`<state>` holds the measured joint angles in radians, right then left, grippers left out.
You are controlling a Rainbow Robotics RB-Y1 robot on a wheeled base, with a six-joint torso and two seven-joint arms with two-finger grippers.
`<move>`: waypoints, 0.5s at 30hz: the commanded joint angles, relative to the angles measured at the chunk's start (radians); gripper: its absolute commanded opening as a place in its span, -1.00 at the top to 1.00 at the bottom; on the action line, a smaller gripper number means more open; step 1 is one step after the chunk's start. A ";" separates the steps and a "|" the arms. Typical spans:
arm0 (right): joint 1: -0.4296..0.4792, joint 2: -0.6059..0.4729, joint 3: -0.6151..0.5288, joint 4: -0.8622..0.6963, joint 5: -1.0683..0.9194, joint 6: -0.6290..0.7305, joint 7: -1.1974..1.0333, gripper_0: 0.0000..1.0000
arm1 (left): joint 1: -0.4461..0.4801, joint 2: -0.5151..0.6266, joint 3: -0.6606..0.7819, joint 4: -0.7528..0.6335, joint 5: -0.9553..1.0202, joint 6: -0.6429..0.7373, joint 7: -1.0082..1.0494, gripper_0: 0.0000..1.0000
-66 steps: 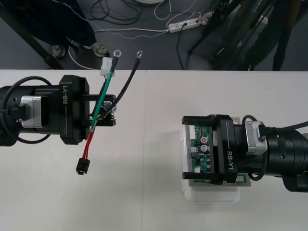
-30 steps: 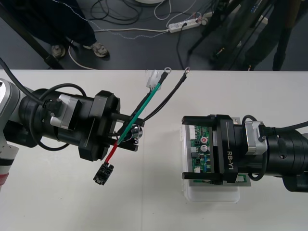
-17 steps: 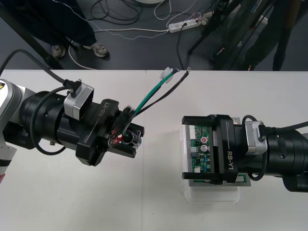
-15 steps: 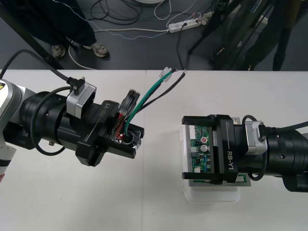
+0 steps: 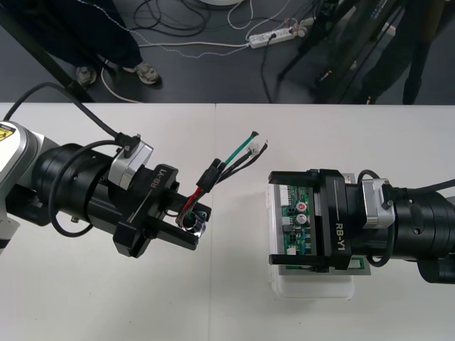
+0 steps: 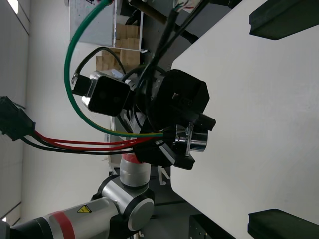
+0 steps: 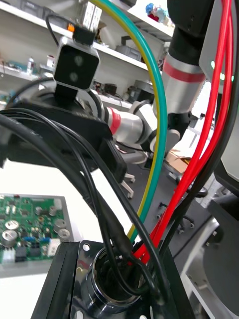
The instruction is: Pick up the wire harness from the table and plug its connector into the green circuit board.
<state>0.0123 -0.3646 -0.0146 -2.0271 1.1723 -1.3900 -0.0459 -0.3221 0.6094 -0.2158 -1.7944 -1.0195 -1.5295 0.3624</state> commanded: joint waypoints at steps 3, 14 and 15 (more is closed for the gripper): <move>0.011 -0.011 -0.022 -0.030 -0.016 -0.007 -0.011 -1.00 | 0.011 0.055 -0.046 0.026 -0.001 0.008 0.046 1.00; 0.011 -0.011 -0.022 -0.030 -0.016 -0.007 -0.011 -1.00 | 0.012 0.070 -0.119 0.113 -0.010 -0.041 0.064 1.00; 0.011 -0.011 -0.022 -0.030 -0.016 -0.007 -0.011 -1.00 | 0.012 0.072 -0.122 0.115 -0.016 -0.041 0.064 1.00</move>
<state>0.0124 -0.3646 -0.0146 -2.0271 1.1723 -1.3900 -0.0459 -0.3197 0.6458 -0.3106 -1.6821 -1.0215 -1.5322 0.3636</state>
